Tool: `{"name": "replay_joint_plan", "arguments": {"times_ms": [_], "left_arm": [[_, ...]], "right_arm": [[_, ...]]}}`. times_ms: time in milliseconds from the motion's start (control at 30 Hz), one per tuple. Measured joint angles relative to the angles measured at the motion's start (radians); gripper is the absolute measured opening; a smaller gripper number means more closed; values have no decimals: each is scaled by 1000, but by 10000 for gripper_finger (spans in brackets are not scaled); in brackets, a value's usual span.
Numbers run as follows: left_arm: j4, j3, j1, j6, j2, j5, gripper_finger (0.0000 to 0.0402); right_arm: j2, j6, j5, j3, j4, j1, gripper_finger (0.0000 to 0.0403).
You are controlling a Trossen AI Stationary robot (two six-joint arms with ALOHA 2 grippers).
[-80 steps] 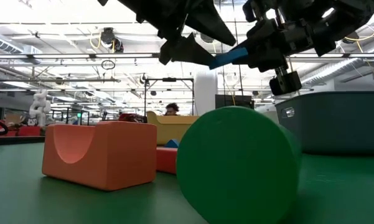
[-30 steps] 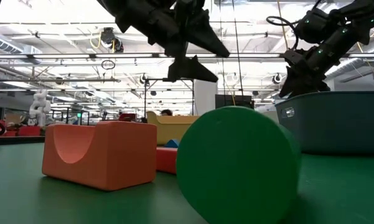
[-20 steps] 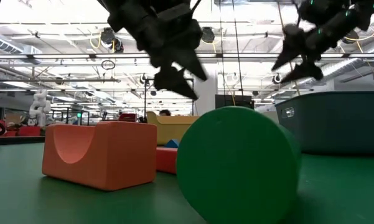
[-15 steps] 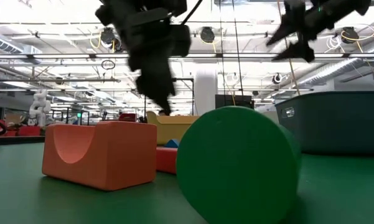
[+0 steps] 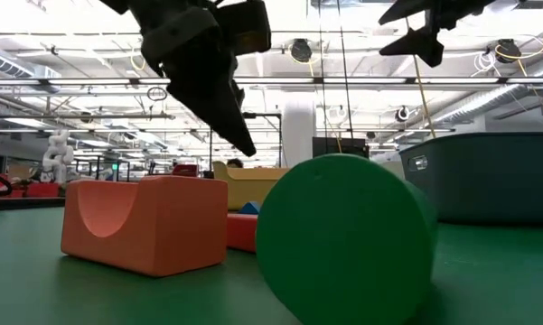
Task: Sort & place blocks by color
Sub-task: Put the blue block into the white bin
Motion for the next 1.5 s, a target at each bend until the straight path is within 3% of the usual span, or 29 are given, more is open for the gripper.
{"name": "replay_joint_plan", "arguments": {"times_ms": [333,867,1033,1233,1500], "left_arm": [[56,-35,22,-34,71,-2,310],[130,-33,34,-42,171,24,308],[129,-33,34,-45,171,45,257],[120,-32,34,-40,172,59,132],[82,-34,48,-92,146,70,134]], "right_arm": [[64,6,88,0,77,132,256],[137,30,88,-1,104,157,256],[145,30,87,-1,106,156,256],[146,30,87,-1,106,156,256],[146,30,86,-1,105,156,256]]}}
